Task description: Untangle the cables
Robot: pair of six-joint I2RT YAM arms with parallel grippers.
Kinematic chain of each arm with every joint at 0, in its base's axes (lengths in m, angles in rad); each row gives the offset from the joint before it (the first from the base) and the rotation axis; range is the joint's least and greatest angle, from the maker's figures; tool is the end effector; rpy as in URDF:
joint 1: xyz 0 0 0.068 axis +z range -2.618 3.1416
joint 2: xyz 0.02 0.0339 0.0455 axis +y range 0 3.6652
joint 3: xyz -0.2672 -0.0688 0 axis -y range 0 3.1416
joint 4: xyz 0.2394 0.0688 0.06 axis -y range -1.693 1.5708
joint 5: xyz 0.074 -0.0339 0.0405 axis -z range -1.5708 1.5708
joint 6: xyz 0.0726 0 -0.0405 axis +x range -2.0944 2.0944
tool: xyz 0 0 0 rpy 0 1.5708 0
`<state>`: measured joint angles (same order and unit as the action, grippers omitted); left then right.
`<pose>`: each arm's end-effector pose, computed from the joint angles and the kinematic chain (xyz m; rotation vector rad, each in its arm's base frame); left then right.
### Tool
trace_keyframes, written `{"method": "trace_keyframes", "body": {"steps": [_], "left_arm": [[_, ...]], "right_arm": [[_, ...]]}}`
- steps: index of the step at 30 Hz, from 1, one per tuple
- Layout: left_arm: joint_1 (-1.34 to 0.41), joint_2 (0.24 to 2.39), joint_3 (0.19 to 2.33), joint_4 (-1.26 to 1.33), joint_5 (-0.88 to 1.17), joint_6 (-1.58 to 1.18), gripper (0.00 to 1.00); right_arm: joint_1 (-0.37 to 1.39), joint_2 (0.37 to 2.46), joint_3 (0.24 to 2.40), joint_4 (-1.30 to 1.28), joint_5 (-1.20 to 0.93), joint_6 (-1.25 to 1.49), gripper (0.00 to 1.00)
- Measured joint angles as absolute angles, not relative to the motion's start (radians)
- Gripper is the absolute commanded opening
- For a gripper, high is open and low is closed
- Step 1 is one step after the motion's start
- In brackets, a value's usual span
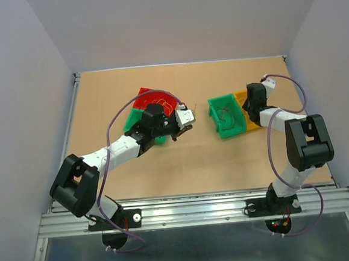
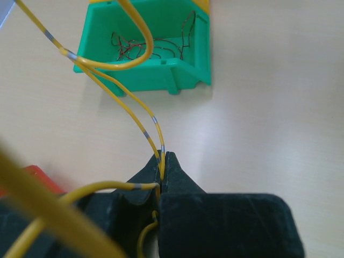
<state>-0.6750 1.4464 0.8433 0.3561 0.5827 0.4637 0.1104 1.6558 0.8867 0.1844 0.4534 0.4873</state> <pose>0.2472 -0.2490 0.2593 1.3097 1.2749 -0.6770 0.3738 0.0094 0.1795 0.6419 1.9917 -0.1293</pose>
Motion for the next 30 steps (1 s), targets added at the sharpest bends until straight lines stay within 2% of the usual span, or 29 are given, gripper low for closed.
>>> {"method": "trace_keyframes", "body": {"steps": [8, 16, 25, 30], "left_arm": [[-0.673, 1.493, 0.895, 0.256, 0.496, 0.494, 0.00], [-0.672, 1.499, 0.906, 0.212, 0.439, 0.521, 0.00], [-0.645, 1.475, 1.007, 0.084, 0.376, 0.632, 0.00], [-0.628, 1.444, 1.052, 0.019, 0.340, 0.706, 0.00]], "right_arm": [[0.107, 1.846, 1.073, 0.089, 0.392, 0.490, 0.01], [0.105, 1.892, 1.092, 0.021, 0.384, 0.489, 0.04], [0.105, 1.800, 1.082, -0.034, 0.357, 0.460, 0.32], [0.105, 1.747, 1.082, -0.040, 0.337, 0.452, 0.43]]}}
